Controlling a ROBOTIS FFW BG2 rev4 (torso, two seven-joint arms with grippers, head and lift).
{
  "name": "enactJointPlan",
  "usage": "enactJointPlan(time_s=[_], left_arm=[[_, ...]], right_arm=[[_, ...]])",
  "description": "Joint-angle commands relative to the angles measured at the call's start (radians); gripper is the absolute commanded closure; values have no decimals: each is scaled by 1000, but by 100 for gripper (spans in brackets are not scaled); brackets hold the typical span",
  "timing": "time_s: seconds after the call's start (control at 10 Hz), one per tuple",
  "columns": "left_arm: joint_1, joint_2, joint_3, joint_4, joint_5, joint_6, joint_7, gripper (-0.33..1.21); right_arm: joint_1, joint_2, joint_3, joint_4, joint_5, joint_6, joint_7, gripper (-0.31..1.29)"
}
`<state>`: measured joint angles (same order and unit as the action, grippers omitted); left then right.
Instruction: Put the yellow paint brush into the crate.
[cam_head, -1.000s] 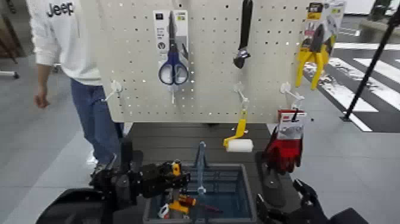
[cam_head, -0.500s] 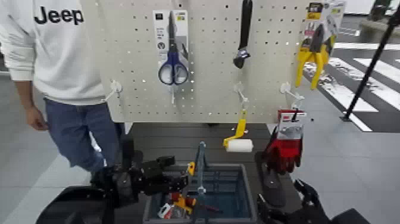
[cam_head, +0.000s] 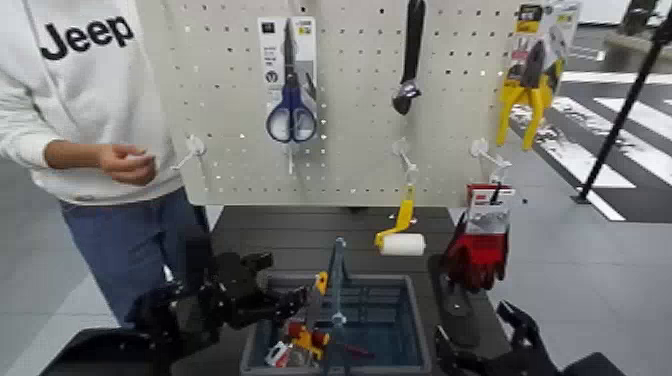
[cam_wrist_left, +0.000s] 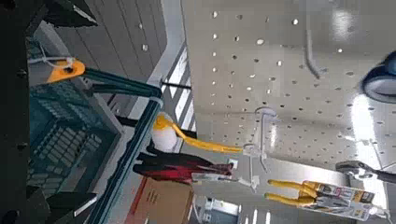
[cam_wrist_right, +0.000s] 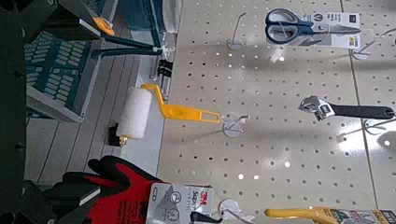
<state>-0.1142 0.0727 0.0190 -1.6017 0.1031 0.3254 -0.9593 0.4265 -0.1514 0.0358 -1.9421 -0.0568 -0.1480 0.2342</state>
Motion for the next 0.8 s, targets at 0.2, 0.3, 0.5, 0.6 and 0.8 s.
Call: enactJointPlan(time_s=[0.2, 0.3, 0.5, 0.6, 0.8], left_arm=[[123, -19, 26, -133, -60, -77, 125, 3], [162, -28, 24, -138, -51, -149, 191, 6], [217, -36, 10, -130, -31, -249, 286, 9], [238, -37, 7, -129, -31, -321, 321, 9], [303, -50, -13, -130, -13, -417, 401, 11]], right_arm=[[14, -4, -11, -3, -5, -19, -1, 14], [20, 3, -17, -3, -5, -27, -9, 14], [31, 10, -24, -5, -3, -42, -30, 14], [37, 10, -24, -8, -5, -42, -49, 14], [43, 10, -28, -14, -6, -42, -53, 14]])
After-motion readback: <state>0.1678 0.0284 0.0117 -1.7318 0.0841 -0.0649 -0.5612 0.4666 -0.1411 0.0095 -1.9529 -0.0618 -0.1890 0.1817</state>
